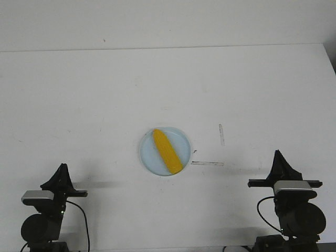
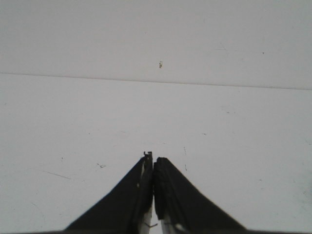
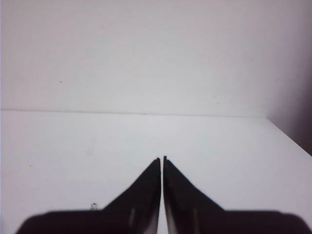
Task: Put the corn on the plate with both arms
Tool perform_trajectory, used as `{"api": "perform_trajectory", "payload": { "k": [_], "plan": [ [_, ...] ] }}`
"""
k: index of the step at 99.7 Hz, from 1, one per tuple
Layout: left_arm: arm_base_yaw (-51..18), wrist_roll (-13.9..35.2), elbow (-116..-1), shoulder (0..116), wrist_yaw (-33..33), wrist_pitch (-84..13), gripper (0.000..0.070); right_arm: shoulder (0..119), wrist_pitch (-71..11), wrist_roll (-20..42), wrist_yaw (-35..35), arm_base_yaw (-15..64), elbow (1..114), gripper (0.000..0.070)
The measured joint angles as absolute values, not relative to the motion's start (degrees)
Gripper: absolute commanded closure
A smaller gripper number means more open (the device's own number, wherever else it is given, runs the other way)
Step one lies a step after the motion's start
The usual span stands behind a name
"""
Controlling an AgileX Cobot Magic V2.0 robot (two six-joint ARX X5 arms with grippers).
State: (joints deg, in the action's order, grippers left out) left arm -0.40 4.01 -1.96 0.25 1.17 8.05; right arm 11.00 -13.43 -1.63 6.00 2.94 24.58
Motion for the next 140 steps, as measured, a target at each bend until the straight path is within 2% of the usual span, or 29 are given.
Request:
{"api": "perform_trajectory", "payload": {
  "k": [35,50,78,110,140],
  "plan": [
    [-0.4,4.0,-2.0,0.3,1.2,8.1,0.0699,9.4,-13.2,-1.7,4.7,2.9,23.9,0.0695],
    [-0.4,4.0,-2.0,0.3,1.2,8.1,0.0699,5.8,-10.1,-1.7,2.6,2.9,19.4,0.0695],
    [-0.4,4.0,-2.0,0.3,1.2,8.1,0.0699,0.1,-9.1,-1.6,-2.0,2.9,11.4,0.0695],
    [-0.4,4.0,-2.0,0.3,1.2,8.1,0.0699,0.1,5.3,-1.1,-3.3,2.1,1.1,0.0695],
    [-0.4,4.0,-2.0,0.3,1.2,8.1,0.0699,0.1,5.2,0.4,-4.5,0.4,0.8,0.0695]
  ]
}}
